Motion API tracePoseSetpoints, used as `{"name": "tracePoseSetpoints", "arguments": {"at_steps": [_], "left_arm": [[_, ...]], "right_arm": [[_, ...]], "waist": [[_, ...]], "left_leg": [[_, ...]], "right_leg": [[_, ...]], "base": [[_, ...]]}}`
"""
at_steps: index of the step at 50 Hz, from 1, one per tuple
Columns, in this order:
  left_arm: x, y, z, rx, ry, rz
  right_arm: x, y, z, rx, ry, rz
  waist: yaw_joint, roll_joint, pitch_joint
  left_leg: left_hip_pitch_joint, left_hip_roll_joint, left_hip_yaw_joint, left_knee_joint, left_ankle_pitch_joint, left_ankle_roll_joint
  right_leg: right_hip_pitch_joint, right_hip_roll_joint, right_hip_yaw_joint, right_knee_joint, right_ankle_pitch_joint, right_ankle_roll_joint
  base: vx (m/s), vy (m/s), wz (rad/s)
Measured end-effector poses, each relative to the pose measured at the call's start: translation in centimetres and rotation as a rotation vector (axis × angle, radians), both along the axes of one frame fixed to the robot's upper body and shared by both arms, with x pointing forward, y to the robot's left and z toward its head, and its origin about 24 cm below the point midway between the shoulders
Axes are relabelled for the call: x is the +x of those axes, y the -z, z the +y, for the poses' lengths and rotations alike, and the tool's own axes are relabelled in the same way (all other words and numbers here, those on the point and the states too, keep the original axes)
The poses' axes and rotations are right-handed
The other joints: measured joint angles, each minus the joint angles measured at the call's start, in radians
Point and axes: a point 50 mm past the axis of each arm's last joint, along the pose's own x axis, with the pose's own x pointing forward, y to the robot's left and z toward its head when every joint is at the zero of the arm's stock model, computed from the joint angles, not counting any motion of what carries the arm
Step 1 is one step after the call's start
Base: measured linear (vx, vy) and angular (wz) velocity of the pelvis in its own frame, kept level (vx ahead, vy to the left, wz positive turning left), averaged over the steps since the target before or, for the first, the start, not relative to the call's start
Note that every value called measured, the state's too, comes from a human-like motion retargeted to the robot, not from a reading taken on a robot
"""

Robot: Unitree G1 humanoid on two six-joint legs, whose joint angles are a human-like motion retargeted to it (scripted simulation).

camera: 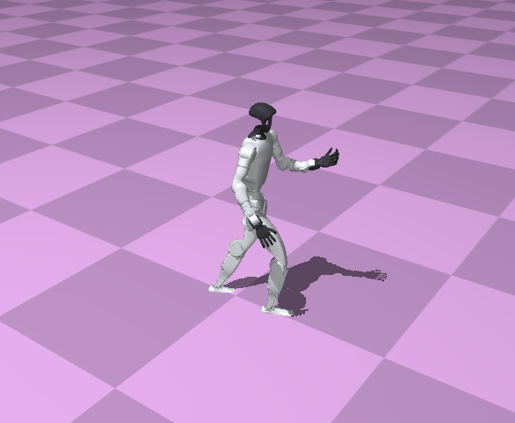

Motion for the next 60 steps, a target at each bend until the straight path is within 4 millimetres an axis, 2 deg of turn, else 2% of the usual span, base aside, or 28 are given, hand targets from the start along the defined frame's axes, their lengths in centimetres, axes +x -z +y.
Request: {"name": "tracePoseSetpoints", "arguments": {"at_steps": [3, 5, 7, 10, 12, 15, 17, 18, 20, 22, 23, 25, 27, 28, 30, 33, 35, 38, 40, 45, 50, 55, 60], "left_arm": [[1.4, -0.1, -1.6, -0.088, 0.045, 0.055], [2.5, -0.2, -2.6, -0.144, 0.074, 0.098], [4.4, -1.3, -3.2, -0.197, 0.114, 0.111], [5.2, -1.7, -3.7, -0.207, 0.146, 0.125], [6.0, -3.5, -3.7, -0.201, 0.181, 0.082], [5.7, -4.3, -3.9, -0.141, 0.214, 0.021], [5.0, -5.5, -3.6, -0.081, 0.236, -0.066], [4.6, -5.5, -3.6, -0.050, 0.245, -0.095], [2.9, -5.4, -2.7, 0.024, 0.251, -0.169], [1.6, -3.8, -1.8, 0.091, 0.240, -0.181], [0.3, -2.7, -1.0, 0.126, 0.225, -0.176], [-1.2, 0.1, 0.5, 0.181, 0.188, -0.116], [-3.6, 4.4, 2.3, 0.232, 0.132, 0.029], [-4.4, 6.5, 3.1, 0.251, 0.109, 0.113], [-7.4, 11.1, 5.0, 0.309, 0.047, 0.310], [-11.3, 16.8, 7.2, 0.368, -0.020, 0.593], [-14.6, 20.1, 8.5, 0.408, -0.057, 0.773], [-18.5, 23.3, 9.7, 0.425, -0.093, 0.972], [-20.6, 24.5, 10.4, 0.436, -0.115, 1.067], [-23.4, 25.9, 11.6, 0.473, -0.148, 1.189], [-24.0, 26.2, 12.1, 0.560, -0.125, 1.220], [-23.9, 26.7, 11.4, 0.661, -0.057, 1.227], [-24.1, 27.8, 10.5, 0.735, 0.020, 1.263]], "right_arm": [[-4.5, 2.7, -0.5, -0.012, 0.068, 0.207], [-6.9, 3.8, -0.8, -0.017, 0.126, 0.306], [-7.6, 4.1, -1.4, -0.018, 0.196, 0.341], [-8.9, 4.4, -1.7, -0.015, 0.263, 0.372], [-7.9, 4.1, -2.3, -0.013, 0.304, 0.338], [-7.5, 3.9, -2.4, -0.010, 0.321, 0.310], [-5.9, 3.3, -2.8, -0.015, 0.313, 0.259], [-5.5, 3.2, -2.7, -0.015, 0.303, 0.244], [-3.9, 2.4, -2.8, -0.028, 0.269, 0.188], [-2.7, 1.9, -2.3, -0.030, 0.235, 0.132], [-2.0, 1.5, -2.3, -0.041, 0.212, 0.096], [-0.6, 0.6, -2.0, -0.048, 0.185, 0.016], [0.2, -0.3, -1.8, -0.067, 0.154, -0.061], [0.8, -0.9, -1.7, -0.069, 0.149, -0.106], [1.5, -2.0, -1.8, -0.093, 0.127, -0.195], [3.0, -3.9, -1.9, -0.101, 0.135, -0.330], [3.2, -5.1, -2.1, -0.111, 0.144, -0.405], [4.3, -6.8, -2.3, -0.108, 0.169, -0.513], [5.0, -8.1, -2.4, -0.102, 0.184, -0.587], [6.4, -10.9, -2.1, -0.085, 0.186, -0.733], [7.5, -12.6, -1.1, -0.084, 0.110, -0.808], [7.9, -12.4, 0.5, -0.094, -0.033, -0.776], [7.7, -10.9, 2.0, -0.108, -0.186, -0.665]], "waist": [[-0.023, -0.005, -0.017], [-0.040, 0.003, -0.027], [-0.065, 0.080, -0.010], [-0.072, 0.120, 0.003], [-0.075, 0.223, 0.006], [-0.060, 0.261, 0.017], [-0.048, 0.284, 0.002], [-0.037, 0.295, 0.009], [-0.023, 0.278, -0.014], [0.002, 0.283, -0.010], [0.005, 0.252, -0.033], [0.027, 0.243, -0.032], [0.030, 0.184, -0.067], [0.042, 0.182, -0.056], [0.035, 0.117, -0.096], [0.052, 0.092, -0.077], [0.046, 0.040, -0.112], [0.059, 0.012, -0.088], [0.065, -0.001, -0.081], [0.076, -0.023, -0.078], [0.088, -0.036, -0.078], [0.103, -0.047, -0.078], [0.115, -0.053, -0.075]], "left_leg": [[0.008, 0.017, -0.017, 0.112, -0.001, -0.026], [-0.008, 0.042, -0.035, 0.222, -0.001, -0.054], [-0.102, 0.151, -0.065, 0.472, -0.060, -0.103], [-0.168, 0.235, -0.061, 0.694, -0.025, -0.159], [-0.272, 0.383, -0.066, 0.851, 0.009, -0.200], [-0.321, 0.504, -0.012, 0.990, 0.100, -0.203], [-0.385, 0.553, 0.012, 1.030, 0.124, -0.186], [-0.396, 0.585, 0.026, 1.053, 0.113, -0.180], [-0.431, 0.563, 0.064, 1.038, 0.083, -0.159], [-0.447, 0.578, 0.101, 1.025, 0.023, -0.151], [-0.450, 0.526, 0.135, 0.972, 0.002, -0.138], [-0.459, 0.510, 0.176, 0.925, -0.052, -0.136], [-0.440, 0.410, 0.233, 0.795, -0.063, -0.118], [-0.445, 0.418, 0.250, 0.791, -0.080, -0.119], [-0.399, 0.292, 0.299, 0.611, -0.054, -0.093], [-0.392, 0.275, 0.336, 0.581, -0.070, -0.086], [-0.322, 0.154, 0.352, 0.362, 0.000, -0.058], [-0.313, 0.140, 0.371, 0.359, -0.005, -0.051], [-0.306, 0.123, 0.374, 0.341, -0.010, -0.040], [-0.270, 0.058, 0.371, 0.202, 0.038, -0.015], [-0.227, -0.005, 0.358, 0.052, 0.101, 0.005], [-0.171, -0.053, 0.350, -0.088, 0.183, 0.012], [-0.147, -0.074, 0.335, -0.112, 0.195, 0.019]], "right_leg": [[0.024, 0.020, 0.017, 0.063, -0.021, -0.020], [0.055, 0.041, 0.011, 0.078, -0.048, -0.038], [0.132, 0.123, -0.053, -0.025, -0.029, -0.064], [0.160, 0.188, -0.080, -0.021, -0.042, -0.088], [0.217, 0.300, -0.123, -0.221, 0.039, -0.109], [0.229, 0.350, -0.150, -0.231, 0.032, -0.123], [0.278, 0.371, -0.149, -0.385, 0.088, -0.126], [0.277, 0.386, -0.158, -0.380, 0.085, -0.128], [0.288, 0.357, -0.158, -0.436, 0.089, -0.125], [0.270, 0.356, -0.178, -0.406, 0.071, -0.124], [0.254, 0.309, -0.179, -0.391, 0.047, -0.118], [0.225, 0.285, -0.199, -0.347, 0.019, -0.117], [0.175, 0.191, -0.207, -0.264, -0.041, -0.108], [0.161, 0.183, -0.219, -0.232, -0.052, -0.110], [0.114, 0.079, -0.216, -0.152, -0.114, -0.100], [0.080, 0.034, -0.225, -0.073, -0.146, -0.104], [0.051, -0.042, -0.207, -0.042, -0.172, -0.096], [0.030, -0.082, -0.195, 0.026, -0.177, -0.096], [0.019, -0.103, -0.188, 0.054, -0.178, -0.095], [-0.004, -0.146, -0.175, 0.067, -0.144, -0.089], [-0.024, -0.170, -0.157, 0.069, -0.111, -0.081], [-0.038, -0.178, -0.126, 0.085, -0.096, -0.071], [-0.021, -0.170, -0.099, 0.090, -0.111, -0.068]], "base": [[0.37, -0.21, -0.03], [0.41, -0.22, 0.04], [0.38, -0.22, 0.15], [0.30, -0.20, -0.13], [0.28, -0.18, -0.06], [0.21, -0.15, -0.02], [0.19, -0.13, 0.12], [0.14, -0.10, 0.13], [0.12, -0.08, 0.26], [0.07, -0.04, 0.36], [0.08, -0.02, 0.57], [0.05, -0.01, 0.61], [0.02, 0.01, 0.76], [-0.01, 0.03, 0.77], [0.02, 0.05, 0.95], [-0.05, 0.05, 0.70], [0.00, 0.09, 0.81], [-0.13, 0.07, 0.43], [-0.10, 0.10, 0.43], [-0.11, 0.12, 0.34], [-0.09, 0.11, 0.19], [-0.06, 0.05, 0.06], [0.00, 0.00, 0.00]]}}
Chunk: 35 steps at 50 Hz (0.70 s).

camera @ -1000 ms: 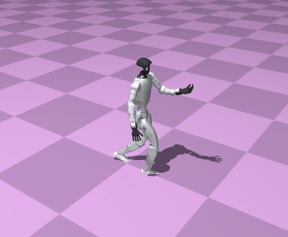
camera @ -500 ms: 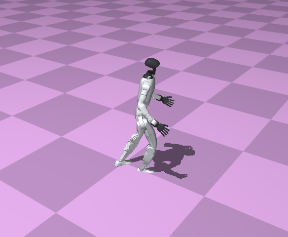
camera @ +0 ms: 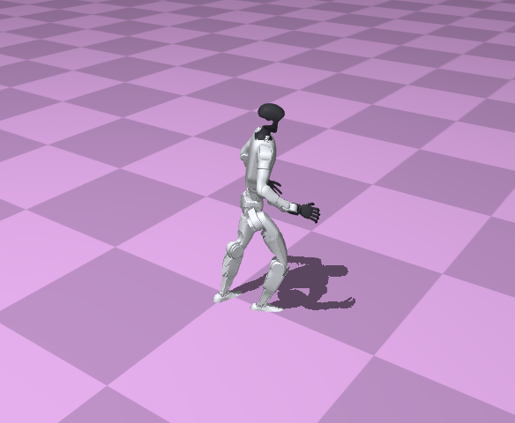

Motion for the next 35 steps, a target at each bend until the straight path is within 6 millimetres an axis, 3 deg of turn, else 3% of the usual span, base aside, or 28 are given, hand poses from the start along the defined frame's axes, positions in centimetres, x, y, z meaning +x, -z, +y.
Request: {"name": "tracePoseSetpoints", "arguments": {"at_steps": [7, 13, 20, 24, 28, 32, 35], "left_arm": [[-0.3, 1.1, -0.8, -0.037, 0.002, 0.046], [-0.9, 0.7, -0.6, -0.104, -0.091, 0.004], [-0.5, -1.2, 0.1, -0.191, -0.203, -0.134], [2.3, -2.5, -0.7, -0.244, -0.181, -0.223], [7.3, -3.6, -3.6, -0.301, -0.079, -0.297], [13.2, -5.9, -9.4, -0.402, 0.131, -0.384], [17.0, -9.5, -15.6, -0.518, 0.389, -0.480]], "right_arm": [[-0.8, 1.6, 0.0, -0.032, -0.057, 0.133], [-2.0, 0.8, -3.2, -0.008, 0.067, 0.115], [-3.7, -0.5, -6.2, 0.052, 0.231, 0.049], [-3.8, 0.0, -5.5, 0.084, 0.218, 0.072], [-2.9, 2.0, -2.3, 0.121, 0.104, 0.169], [-1.9, 4.6, 1.7, 0.106, -0.061, 0.321], [-1.6, 6.4, 4.4, 0.064, -0.188, 0.441]], "waist": [[0.007, -0.002, 0.014], [0.005, -0.013, 0.035], [0.017, -0.021, 0.054], [0.011, -0.028, 0.054], [-0.013, -0.035, 0.049], [-0.053, -0.052, 0.040], [-0.090, -0.064, 0.026]], "left_leg": [[0.033, -0.009, -0.009, 0.000, 0.001, 0.006], [0.058, -0.007, -0.008, 0.000, 0.015, 0.006], [0.076, -0.004, -0.011, 0.000, 0.024, 0.004], [0.086, -0.002, -0.018, 0.000, 0.016, 0.008], [0.088, 0.000, -0.037, 0.005, -0.005, 0.019], [0.083, -0.006, -0.053, 0.006, -0.007, 0.024], [0.069, -0.015, -0.069, 0.007, -0.002, 0.025]], "right_leg": [[0.038, 0.004, 0.014, 0.001, -0.017, 0.005], [0.067, 0.008, 0.017, -0.003, -0.010, 0.021], [0.091, 0.008, 0.013, -0.006, 0.002, 0.038], [0.095, 0.002, 0.010, 0.015, 0.006, 0.038], [0.090, -0.007, 0.001, 0.053, 0.003, 0.034], [0.085, -0.032, -0.010, 0.121, -0.016, 0.028], [0.096, -0.066, -0.034, 0.183, -0.048, 0.019]], "base": [[0.00, 0.00, 0.00], [0.00, 0.00, 0.00], [-0.01, 0.00, 0.01], [-0.09, 0.00, 0.11], [-0.11, 0.00, 0.25], [-0.12, -0.02, 0.31], [-0.09, -0.04, 0.34]]}}
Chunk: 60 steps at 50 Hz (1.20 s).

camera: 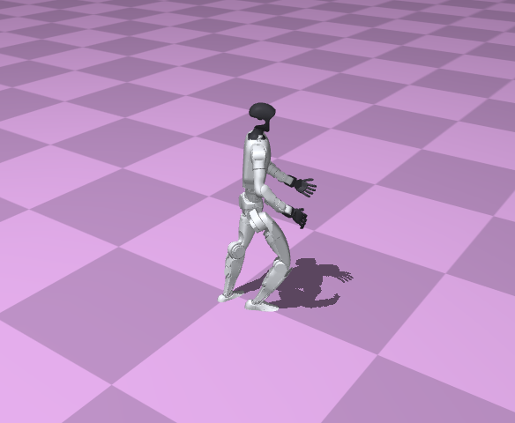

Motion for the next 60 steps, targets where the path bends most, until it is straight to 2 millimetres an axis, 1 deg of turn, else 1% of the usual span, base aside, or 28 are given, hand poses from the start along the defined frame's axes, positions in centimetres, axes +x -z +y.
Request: {"name": "tracePoseSetpoints", "arguments": {"at_steps": [2, 3, 5, 7, 8, 10, 12, 14, 16, 18, 20, 23, 25, 27, 30, 32, 33, 36, 38, 39, 41, 44, 46, 48, 51, 54, 57, 60], "left_arm": [[1.1, -3.2, -4.7, -0.065, 0.212, -0.119], [1.3, -5.3, -7.3, -0.100, 0.339, -0.189], [0.6, -9.4, -12.1, -0.162, 0.609, -0.331], [-1.8, -13.3, -16.1, -0.221, 0.898, -0.466], [-3.3, -15.0, -17.7, -0.244, 1.042, -0.530], [-6.7, -17.7, -20.0, -0.283, 1.319, -0.641], [-9.8, -20.3, -21.3, -0.317, 1.554, -0.735], [-12.1, -21.3, -21.7, -0.334, 1.702, -0.796], [-13.8, -22.1, -21.8, -0.346, 1.819, -0.838], [-14.8, -22.5, -21.8, -0.352, 1.896, -0.858], [-15.2, -22.7, -21.9, -0.358, 1.935, -0.854], [-14.2, -22.1, -22.2, -0.347, 1.900, -0.803], [-12.4, -20.8, -22.4, -0.313, 1.819, -0.736], [-9.7, -18.7, -22.3, -0.256, 1.689, -0.644], [-5.2, -14.3, -20.7, -0.142, 1.444, -0.487], [-2.3, -10.8, -18.4, -0.055, 1.256, -0.377], [-1.0, -8.9, -16.9, -0.011, 1.156, -0.321], [1.7, -3.3, -11.1, 0.121, 0.836, -0.144], [2.3, 0.4, -6.2, 0.226, 0.596, -0.018], [2.0, 2.3, -3.8, 0.270, 0.485, 0.055], [0.5, 5.7, 0.8, 0.344, 0.278, 0.213], [-3.6, 10.0, 6.9, 0.434, -0.015, 0.461], [-7.1, 12.1, 10.0, 0.466, -0.185, 0.621], [-10.8, 13.5, 12.2, 0.475, -0.332, 0.765], [-15.6, 14.8, 14.1, 0.462, -0.496, 0.923], [-19.2, 15.4, 15.0, 0.443, -0.588, 1.014], [-21.6, 15.6, 15.0, 0.427, -0.613, 1.051], [-22.8, 15.7, 14.6, 0.421, -0.588, 1.056]], "right_arm": [[-0.4, 1.1, 1.4, -0.023, -0.084, 0.077], [-0.4, 1.6, 1.9, -0.038, -0.119, 0.114], [-0.8, 2.5, 2.4, -0.068, -0.173, 0.190], [-1.6, 3.6, 2.3, -0.094, -0.197, 0.274], [-2.2, 4.1, 2.0, -0.105, -0.198, 0.318], [-3.5, 5.1, 1.1, -0.121, -0.178, 0.404], [-4.4, 5.6, -0.8, -0.136, -0.126, 0.470], [-6.0, 6.4, -1.7, -0.139, -0.092, 0.533], [-7.1, 6.8, -2.6, -0.137, -0.048, 0.573], [-7.9, 7.0, -3.3, -0.131, -0.008, 0.599], [-8.3, 7.0, -3.9, -0.128, 0.024, 0.611], [-8.4, 7.1, -4.3, -0.125, 0.055, 0.617], [-8.3, 7.1, -4.6, -0.134, 0.066, 0.619], [-7.8, 6.9, -4.7, -0.146, 0.065, 0.606], [-6.4, 6.5, -4.2, -0.156, 0.046, 0.563], [-5.3, 6.0, -3.8, -0.155, 0.033, 0.515], [-4.7, 5.8, -3.5, -0.152, 0.028, 0.486], [-3.2, 4.9, -2.9, -0.135, 0.033, 0.392], [-2.4, 4.3, -2.5, -0.119, 0.043, 0.320], [-2.1, 4.0, -2.5, -0.112, 0.054, 0.291], [-1.8, 3.6, -2.5, -0.098, 0.085, 0.238], [-1.5, 3.1, -2.7, -0.071, 0.144, 0.163], [-1.4, 2.8, -2.8, -0.051, 0.189, 0.121], [-1.4, 2.5, -3.0, -0.027, 0.237, 0.084], [-1.3, 2.1, -3.2, 0.016, 0.306, 0.039], [-1.3, 1.9, -3.3, 0.058, 0.363, 0.010], [-1.5, 1.8, -3.4, 0.093, 0.408, 0.001], [-1.7, 2.0, -3.5, 0.116, 0.441, 0.008]], "waist": [[-0.024, -0.009, -0.013], [-0.038, -0.006, -0.021], [-0.063, 0.001, -0.040], [-0.083, 0.009, -0.062], [-0.091, 0.014, -0.074], [-0.104, 0.026, -0.100], [-0.096, 0.092, -0.128], [-0.113, 0.082, -0.144], [-0.121, 0.080, -0.159], [-0.123, 0.085, -0.167], [-0.120, 0.092, -0.169], [-0.107, 0.102, -0.161], [-0.093, 0.105, -0.149], [-0.077, 0.105, -0.133], [-0.051, 0.100, -0.107], [-0.035, 0.094, -0.089], [-0.027, 0.091, -0.081], [-0.002, 0.084, -0.058], [0.010, 0.086, -0.052], [0.019, 0.086, -0.047], [0.038, 0.083, -0.036], [0.059, 0.079, -0.028], [0.069, 0.079, -0.025], [0.077, 0.082, -0.021], [0.085, 0.090, -0.011], [0.092, 0.099, 0.002], [0.099, 0.105, 0.019], [0.103, 0.111, 0.037]], "left_leg": [[-0.005, -0.009, -0.003, -0.004, 0.011, -0.002], [-0.015, -0.009, -0.012, -0.002, 0.008, -0.001], [-0.032, -0.008, -0.023, -0.001, 0.009, -0.003], [-0.049, -0.006, -0.030, 0.000, 0.015, -0.006], [-0.058, -0.004, -0.032, 0.000, 0.019, -0.007], [-0.074, 0.003, -0.034, 0.000, 0.027, -0.011], [-0.116, 0.059, -0.027, 0.009, 0.024, -0.019], [-0.108, 0.051, -0.014, 0.007, 0.043, -0.023], [-0.106, 0.048, -0.007, 0.001, 0.051, -0.026], [-0.109, 0.050, 0.000, -0.001, 0.056, -0.028], [-0.112, 0.056, 0.005, -0.001, 0.058, -0.030], [-0.120, 0.066, 0.011, 0.009, 0.057, -0.032], [-0.127, 0.073, 0.013, 0.024, 0.054, -0.032], [-0.137, 0.079, 0.013, 0.046, 0.048, -0.032], [-0.153, 0.089, 0.011, 0.088, 0.038, -0.032], [-0.165, 0.096, 0.008, 0.116, 0.031, -0.032], [-0.171, 0.099, 0.006, 0.129, 0.028, -0.033], [-0.185, 0.107, -0.001, 0.159, 0.023, -0.034], [-0.192, 0.116, -0.011, 0.161, 0.019, -0.034], [-0.193, 0.120, -0.013, 0.162, 0.023, -0.034], [-0.191, 0.125, -0.015, 0.162, 0.035, -0.035], [-0.179, 0.128, -0.018, 0.145, 0.050, -0.035], [-0.165, 0.130, -0.018, 0.126, 0.060, -0.035], [-0.149, 0.132, -0.017, 0.102, 0.070, -0.036], [-0.120, 0.136, -0.016, 0.062, 0.086, -0.038], [-0.088, 0.141, -0.017, 0.019, 0.103, -0.039], [-0.064, 0.148, -0.021, 0.004, 0.108, -0.039], [-0.047, 0.157, -0.029, 0.004, 0.104, -0.040]], "right_leg": [[0.008, -0.033, -0.016, 0.037, -0.014, -0.007], [0.012, -0.044, -0.030, 0.045, -0.024, -0.008], [0.023, -0.063, -0.052, 0.048, -0.040, -0.008], [0.037, -0.070, -0.065, 0.029, -0.055, -0.001], [0.045, -0.068, -0.069, 0.010, -0.062, 0.005], [0.062, -0.054, -0.074, -0.038, -0.068, 0.020], [0.087, 0.019, -0.104, -0.156, -0.036, 0.024], [0.093, 0.013, -0.084, -0.161, -0.034, 0.041], [0.100, 0.017, -0.072, -0.179, -0.031, 0.053], [0.107, 0.027, -0.063, -0.200, -0.026, 0.059], [0.112, 0.038, -0.056, -0.220, -0.020, 0.061], [0.119, 0.055, -0.047, -0.244, -0.012, 0.058], [0.123, 0.064, -0.041, -0.255, -0.008, 0.053], [0.127, 0.070, -0.037, -0.263, -0.004, 0.049], [0.134, 0.075, -0.032, -0.271, 0.000, 0.041], [0.139, 0.078, -0.031, -0.276, 0.003, 0.036], [0.142, 0.079, -0.031, -0.279, 0.005, 0.032], [0.149, 0.083, -0.032, -0.288, 0.010, 0.021], [0.162, 0.100, -0.037, -0.321, 0.018, 0.013], [0.166, 0.104, -0.038, -0.329, 0.025, 0.010], [0.172, 0.106, -0.037, -0.334, 0.038, 0.006], [0.186, 0.115, -0.033, -0.352, 0.055, 0.002], [0.198, 0.124, -0.030, -0.367, 0.067, 0.000], [0.212, 0.133, -0.027, -0.384, 0.079, -0.003], [0.237, 0.147, -0.025, -0.412, 0.098, -0.007], [0.264, 0.162, -0.025, -0.441, 0.116, -0.009], [0.297, 0.174, -0.030, -0.469, 0.132, -0.011], [0.330, 0.183, -0.038, -0.495, 0.145, -0.012]], "base": [[-0.07, -0.05, 0.27], [-0.03, -0.05, 0.34], [-0.02, -0.05, 0.33], [-0.01, -0.06, 0.24], [0.00, -0.06, 0.21], [0.00, -0.03, 0.10], [0.00, 0.00, 0.00], [-0.03, -0.05, -0.06], [0.00, 0.00, 0.00], [0.00, 0.00, 0.00], [0.00, 0.00, 0.00], [-0.01, -0.05, -0.04], [-0.01, -0.05, -0.06], [-0.01, -0.03, -0.02], [0.00, 0.00, 0.00], [0.00, 0.00, 0.00], [0.00, 0.00, 0.00], [0.00, 0.00, 0.00], [0.00, 0.00, 0.00], [0.00, 0.00, 0.00], [0.00, 0.00, 0.00], [0.00, 0.00, 0.00], [0.00, 0.00, 0.00], [0.00, 0.00, 0.00], [0.00, 0.00, 0.00], [0.00, 0.00, 0.00], [0.00, 0.00, 0.00], [0.00, 0.00, 0.00]]}}
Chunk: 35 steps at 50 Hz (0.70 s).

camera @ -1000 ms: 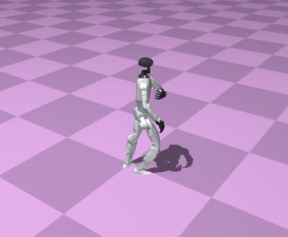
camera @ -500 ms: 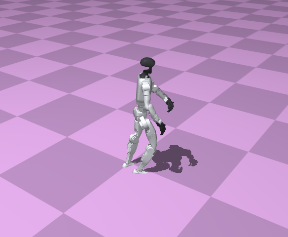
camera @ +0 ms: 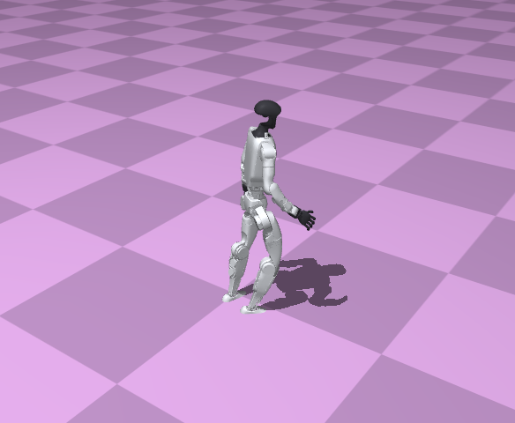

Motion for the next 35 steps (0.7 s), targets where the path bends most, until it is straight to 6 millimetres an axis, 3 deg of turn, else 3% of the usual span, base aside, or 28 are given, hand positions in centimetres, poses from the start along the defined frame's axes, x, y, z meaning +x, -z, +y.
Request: {"name": "tracePoseSetpoints", "arguments": {"at_steps": [17, 35], "left_arm": [[0.6, 0.2, -2.2, -0.050, 0.286, -0.012], [-0.3, 0.4, -2.4, -0.045, 0.155, 0.012]], "right_arm": [[-2.4, 2.8, -0.4, 0.015, 0.042, 0.181], [-4.7, 4.3, 0.0, 0.017, 0.034, 0.275]], "waist": [[0.000, 0.037, 0.088], [0.020, 0.033, 0.118]], "left_leg": [[0.077, 0.030, -0.071, 0.005, -0.031, 0.002], [0.138, 0.035, -0.080, 0.023, -0.068, 0.019]], "right_leg": [[0.152, 0.027, -0.058, -0.103, 0.026, -0.024], [0.259, 0.040, -0.075, -0.177, 0.016, -0.041]], "base": [[-0.01, 0.01, 0.16], [0.04, 0.00, -0.02]]}}
